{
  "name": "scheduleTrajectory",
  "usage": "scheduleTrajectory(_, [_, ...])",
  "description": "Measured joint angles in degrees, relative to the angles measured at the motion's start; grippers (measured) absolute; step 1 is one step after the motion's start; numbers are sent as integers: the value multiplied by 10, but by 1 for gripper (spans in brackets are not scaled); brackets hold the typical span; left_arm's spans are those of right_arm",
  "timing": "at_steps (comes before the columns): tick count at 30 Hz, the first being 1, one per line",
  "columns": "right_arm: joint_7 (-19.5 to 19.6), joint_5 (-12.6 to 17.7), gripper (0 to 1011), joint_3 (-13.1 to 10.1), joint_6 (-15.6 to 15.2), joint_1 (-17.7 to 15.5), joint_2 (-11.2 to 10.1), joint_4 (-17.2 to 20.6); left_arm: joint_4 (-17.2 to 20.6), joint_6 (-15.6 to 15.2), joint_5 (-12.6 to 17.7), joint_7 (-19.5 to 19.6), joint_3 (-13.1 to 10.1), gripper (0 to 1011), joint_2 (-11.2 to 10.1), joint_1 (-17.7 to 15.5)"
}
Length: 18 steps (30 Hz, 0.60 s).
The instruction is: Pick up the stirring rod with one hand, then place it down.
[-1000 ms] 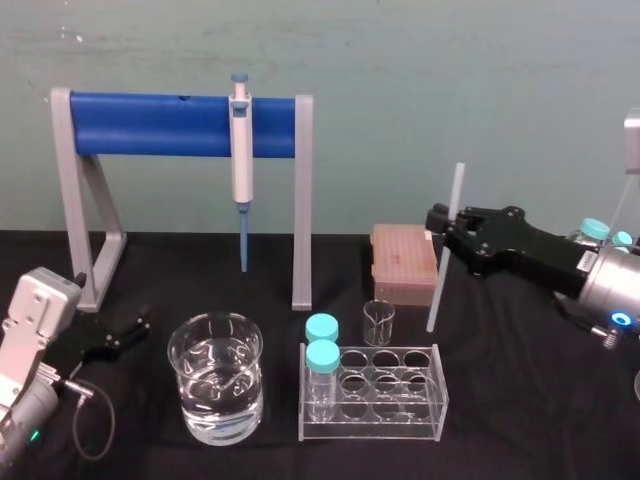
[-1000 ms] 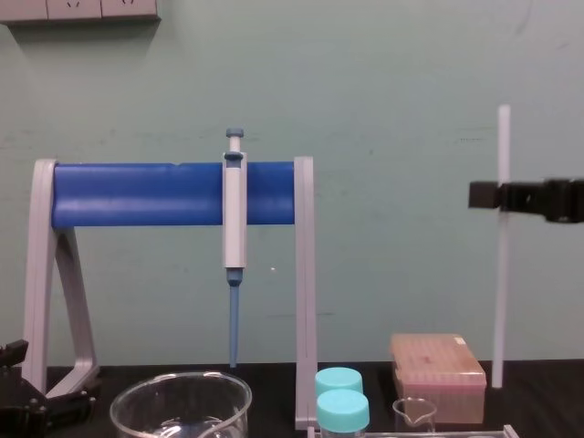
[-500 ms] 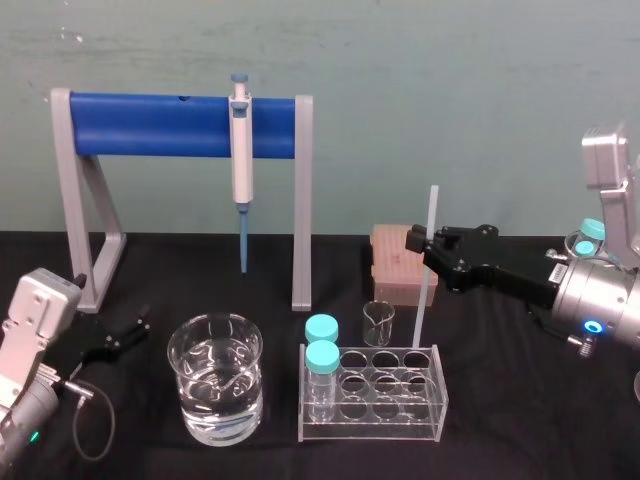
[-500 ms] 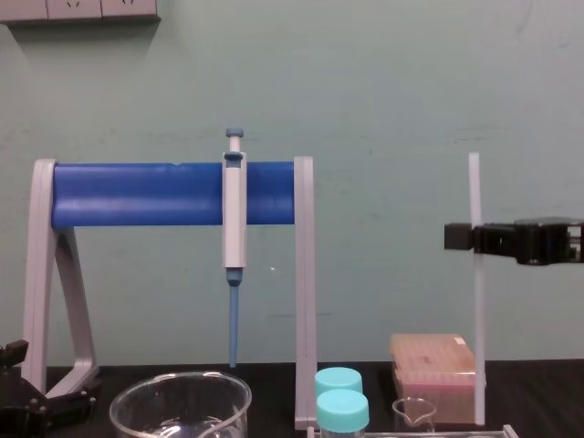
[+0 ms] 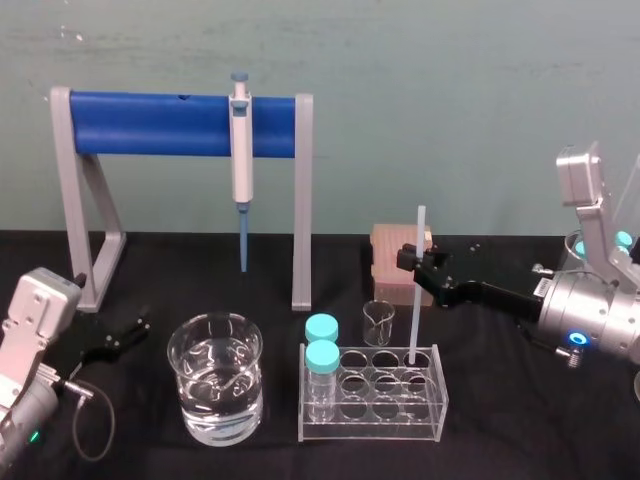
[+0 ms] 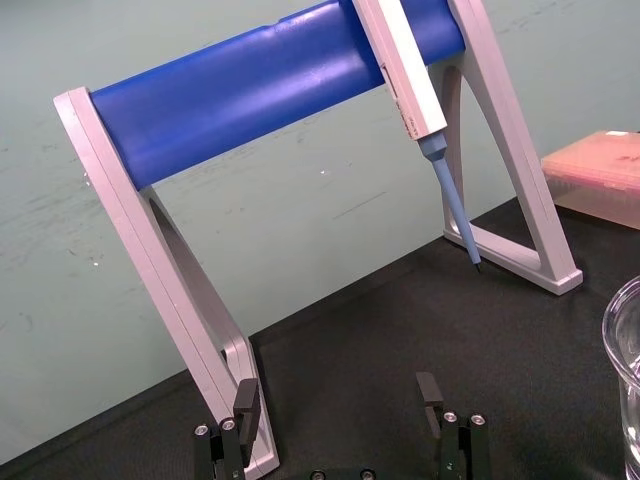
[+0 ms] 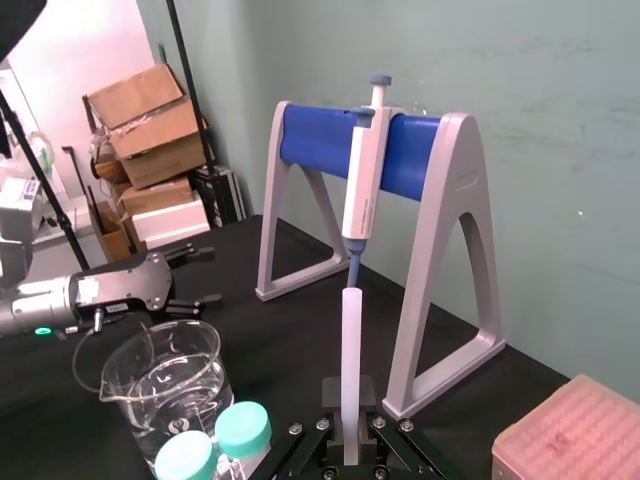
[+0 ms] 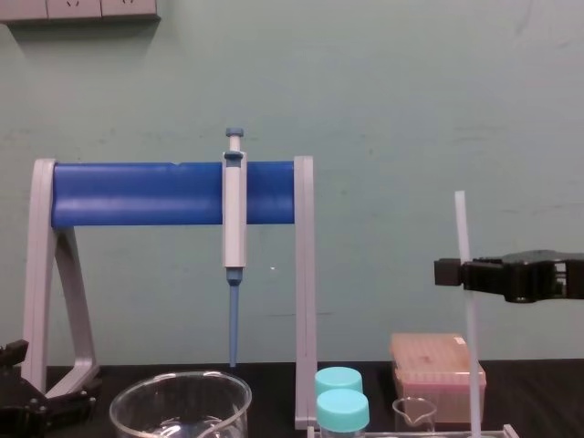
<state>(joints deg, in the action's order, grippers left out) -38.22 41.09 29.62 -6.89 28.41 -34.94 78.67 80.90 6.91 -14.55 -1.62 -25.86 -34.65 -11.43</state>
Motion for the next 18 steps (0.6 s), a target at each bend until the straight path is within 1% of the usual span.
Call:
scheduleTrajectory(8, [-4,-6,72,3,2,0,5,-12,0,0,0,0,0,1005,0,0])
scheduleTrajectory(18, [-6,-6,72,3,3,-8,13,-27,0,0,0,0,0,1005,0,0])
